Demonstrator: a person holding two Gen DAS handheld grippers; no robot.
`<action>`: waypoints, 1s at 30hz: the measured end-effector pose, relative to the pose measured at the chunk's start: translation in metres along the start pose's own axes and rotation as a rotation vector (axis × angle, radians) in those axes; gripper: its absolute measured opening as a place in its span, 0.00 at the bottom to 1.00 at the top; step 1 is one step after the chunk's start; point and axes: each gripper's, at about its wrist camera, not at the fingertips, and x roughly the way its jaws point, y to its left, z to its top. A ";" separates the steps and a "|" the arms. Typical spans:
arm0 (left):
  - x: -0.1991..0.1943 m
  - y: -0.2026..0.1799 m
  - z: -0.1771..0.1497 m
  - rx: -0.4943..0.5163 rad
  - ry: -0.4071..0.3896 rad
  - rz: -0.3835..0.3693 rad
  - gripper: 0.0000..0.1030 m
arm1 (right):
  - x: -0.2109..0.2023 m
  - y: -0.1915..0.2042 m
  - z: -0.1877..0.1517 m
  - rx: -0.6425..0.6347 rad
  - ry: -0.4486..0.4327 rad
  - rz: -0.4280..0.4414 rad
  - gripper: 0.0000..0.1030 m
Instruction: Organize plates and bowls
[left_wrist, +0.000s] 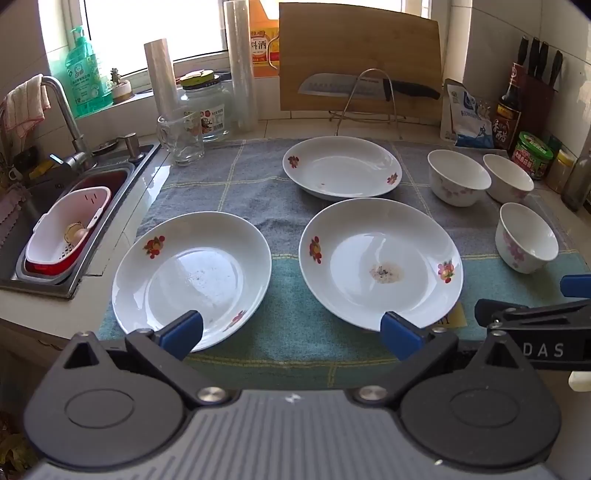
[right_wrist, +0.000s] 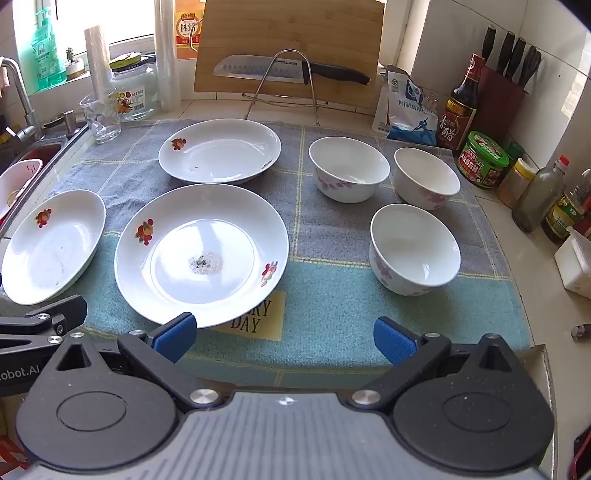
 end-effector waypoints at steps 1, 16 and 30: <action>0.000 0.000 0.000 0.001 0.000 0.005 0.99 | 0.000 0.000 0.000 0.000 0.000 0.000 1.00; -0.005 -0.007 0.002 0.000 -0.023 -0.004 0.99 | -0.001 -0.005 0.001 0.001 -0.009 0.000 1.00; -0.006 -0.010 0.003 -0.002 -0.029 0.000 0.99 | 0.000 -0.008 0.000 -0.006 -0.020 0.002 1.00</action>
